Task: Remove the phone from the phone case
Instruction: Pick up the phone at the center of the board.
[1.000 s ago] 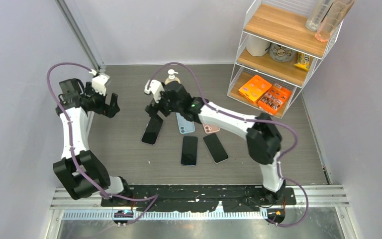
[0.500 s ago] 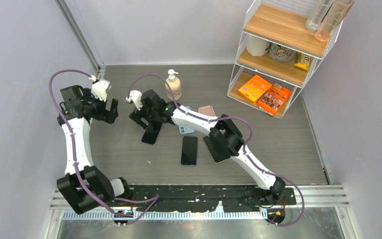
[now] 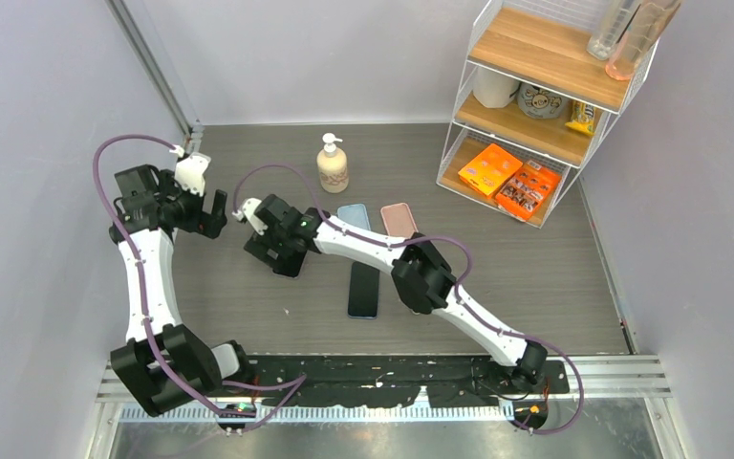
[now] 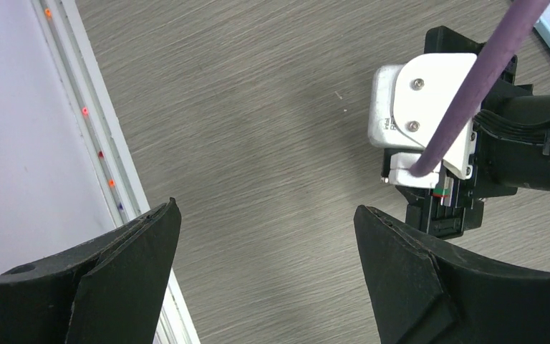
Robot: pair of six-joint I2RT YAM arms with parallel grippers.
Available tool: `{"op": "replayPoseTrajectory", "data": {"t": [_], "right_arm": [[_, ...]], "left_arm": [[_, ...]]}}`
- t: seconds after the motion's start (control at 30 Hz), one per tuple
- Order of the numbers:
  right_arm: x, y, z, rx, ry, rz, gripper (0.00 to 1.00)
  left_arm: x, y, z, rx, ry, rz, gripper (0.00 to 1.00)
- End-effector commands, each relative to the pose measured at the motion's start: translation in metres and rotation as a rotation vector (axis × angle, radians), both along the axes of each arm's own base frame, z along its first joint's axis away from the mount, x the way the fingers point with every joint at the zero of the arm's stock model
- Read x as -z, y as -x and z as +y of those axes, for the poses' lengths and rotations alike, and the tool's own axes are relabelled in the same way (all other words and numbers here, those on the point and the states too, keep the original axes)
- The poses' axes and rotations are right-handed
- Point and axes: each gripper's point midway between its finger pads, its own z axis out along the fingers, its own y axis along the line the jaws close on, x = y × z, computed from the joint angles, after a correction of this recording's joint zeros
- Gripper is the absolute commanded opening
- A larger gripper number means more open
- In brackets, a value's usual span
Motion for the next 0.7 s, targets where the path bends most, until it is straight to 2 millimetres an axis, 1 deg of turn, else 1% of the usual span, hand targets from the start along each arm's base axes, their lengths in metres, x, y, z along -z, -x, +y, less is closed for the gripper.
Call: {"op": "replayPoseTrajectory", "data": {"t": [0.0, 0.17, 0.33, 0.37, 0.5, 0.53, 0.57, 0.6, 0.63, 0.67], "right_arm": [[0.012, -0.001, -0.019, 0.061, 0.072, 0.038, 0.96], [0.030, 0.005, -0.036, 0.072, 0.145, 0.065, 0.95], [0.038, 0.008, -0.058, 0.095, 0.196, 0.086, 0.95], [0.039, 0.008, -0.065, 0.107, 0.207, 0.093, 0.95], [0.039, 0.007, -0.085, 0.136, 0.227, 0.116, 0.96], [0.033, 0.007, -0.086, 0.136, 0.215, 0.119, 0.95], [0.038, 0.010, -0.092, 0.145, 0.226, 0.134, 0.95], [0.032, 0.009, -0.092, 0.148, 0.212, 0.128, 0.96], [0.037, 0.012, -0.097, 0.150, 0.226, 0.137, 0.95], [0.032, 0.012, -0.097, 0.153, 0.218, 0.132, 0.95]], "left_arm": [[-0.011, 0.000, -0.006, 0.015, 0.020, -0.034, 0.99], [-0.008, 0.000, -0.007, 0.014, 0.033, -0.021, 0.99], [0.001, 0.003, -0.009, 0.017, 0.052, 0.015, 1.00], [0.003, 0.004, -0.009, 0.015, 0.049, 0.019, 1.00], [0.012, 0.006, -0.005, 0.002, 0.030, 0.026, 1.00], [0.014, 0.007, -0.005, -0.003, 0.024, 0.025, 1.00], [0.015, 0.007, -0.004, -0.005, 0.017, 0.023, 1.00], [0.017, 0.009, -0.003, -0.008, 0.012, 0.021, 1.00], [0.018, 0.010, -0.003, -0.012, 0.006, 0.018, 1.00], [0.020, 0.011, -0.003, -0.013, 0.004, 0.016, 1.00]]}}
